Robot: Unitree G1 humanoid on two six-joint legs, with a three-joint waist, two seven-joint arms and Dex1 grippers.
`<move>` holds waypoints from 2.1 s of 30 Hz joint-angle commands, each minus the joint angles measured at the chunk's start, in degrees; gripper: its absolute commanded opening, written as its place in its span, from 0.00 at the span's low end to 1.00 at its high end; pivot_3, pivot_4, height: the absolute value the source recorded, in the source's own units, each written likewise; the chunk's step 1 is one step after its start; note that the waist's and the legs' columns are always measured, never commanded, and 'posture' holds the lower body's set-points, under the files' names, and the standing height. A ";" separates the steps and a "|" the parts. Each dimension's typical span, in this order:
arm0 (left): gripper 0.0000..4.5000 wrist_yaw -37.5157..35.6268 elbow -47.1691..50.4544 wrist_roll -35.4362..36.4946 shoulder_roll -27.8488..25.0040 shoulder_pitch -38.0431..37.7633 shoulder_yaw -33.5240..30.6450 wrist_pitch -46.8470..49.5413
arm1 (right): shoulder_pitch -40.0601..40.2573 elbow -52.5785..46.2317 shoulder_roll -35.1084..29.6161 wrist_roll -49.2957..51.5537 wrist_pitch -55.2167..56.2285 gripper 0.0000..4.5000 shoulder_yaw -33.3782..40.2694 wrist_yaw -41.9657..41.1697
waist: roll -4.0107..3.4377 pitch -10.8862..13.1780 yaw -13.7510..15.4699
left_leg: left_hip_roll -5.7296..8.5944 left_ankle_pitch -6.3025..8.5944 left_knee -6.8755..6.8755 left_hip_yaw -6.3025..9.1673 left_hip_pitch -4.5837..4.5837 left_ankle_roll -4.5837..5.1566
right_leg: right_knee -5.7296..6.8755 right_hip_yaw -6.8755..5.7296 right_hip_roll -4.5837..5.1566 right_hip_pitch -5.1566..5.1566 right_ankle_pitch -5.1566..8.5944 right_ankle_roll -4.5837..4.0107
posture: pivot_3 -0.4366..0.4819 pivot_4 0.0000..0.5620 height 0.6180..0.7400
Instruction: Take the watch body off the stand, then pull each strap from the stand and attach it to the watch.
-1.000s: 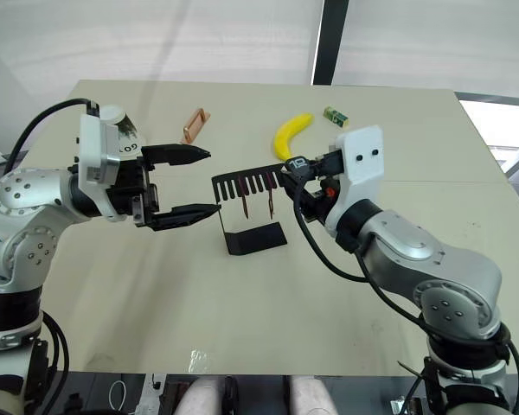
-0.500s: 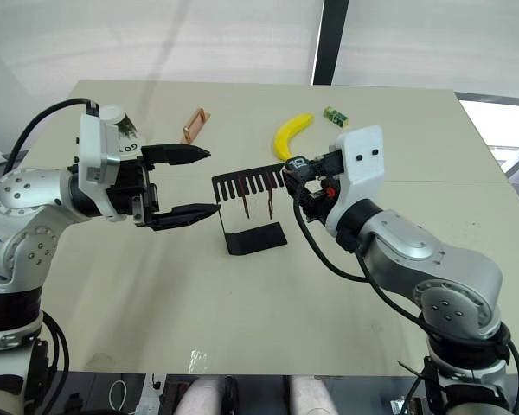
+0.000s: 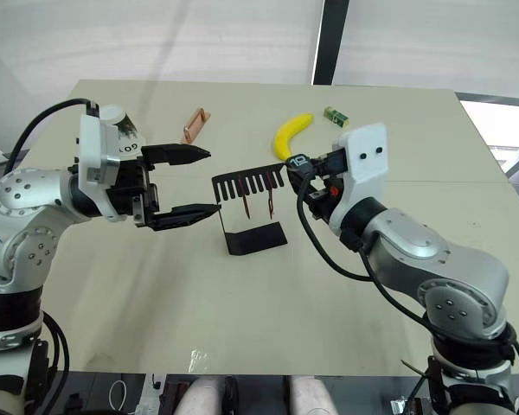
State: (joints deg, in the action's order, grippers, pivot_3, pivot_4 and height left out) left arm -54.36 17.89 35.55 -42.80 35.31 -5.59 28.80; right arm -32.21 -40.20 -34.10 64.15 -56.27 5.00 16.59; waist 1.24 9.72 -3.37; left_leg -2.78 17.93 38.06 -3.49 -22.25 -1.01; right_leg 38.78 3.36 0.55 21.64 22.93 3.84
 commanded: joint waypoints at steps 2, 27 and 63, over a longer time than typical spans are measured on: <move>1.00 0.36 2.39 0.64 0.55 0.47 -0.57 -0.55 | -0.77 -2.42 -1.94 1.09 1.36 0.36 3.74 -2.53 | 0.00 0.00 -0.01 | 0.00 0.00 0.00 0.00 0.00 0.00 | -0.01 0.00 0.00 0.00 0.00 0.00 | 0.48 0.27 1.00; 1.00 -5.67 10.68 6.09 -0.80 -5.26 2.74 3.12 | 40.10 -4.68 -5.61 -11.81 10.05 0.36 19.96 -14.30 | 0.01 0.00 0.34 | 0.01 -0.04 -0.05 -0.02 0.06 -0.07 | -0.42 0.07 -0.11 -0.13 0.00 0.01 | 0.48 0.27 1.00; 1.00 -6.03 10.10 4.24 -0.32 -7.84 3.64 1.01 | 46.89 14.69 4.68 -35.86 26.32 0.47 14.24 -31.36 | 0.00 0.00 0.57 | 0.04 -0.03 -0.05 -0.08 0.15 -0.06 | -0.14 0.13 -0.10 -0.13 0.00 0.01 | 0.48 0.27 1.00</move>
State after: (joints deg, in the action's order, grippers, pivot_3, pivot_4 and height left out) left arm -60.48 27.35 40.00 -43.08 27.90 -1.01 31.00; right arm 13.73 -24.50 -28.76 28.47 -30.10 17.71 -13.22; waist 1.24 9.72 -2.80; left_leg -2.73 17.89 38.00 -3.57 -22.10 -1.08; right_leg 38.64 3.49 0.45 21.51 22.93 3.85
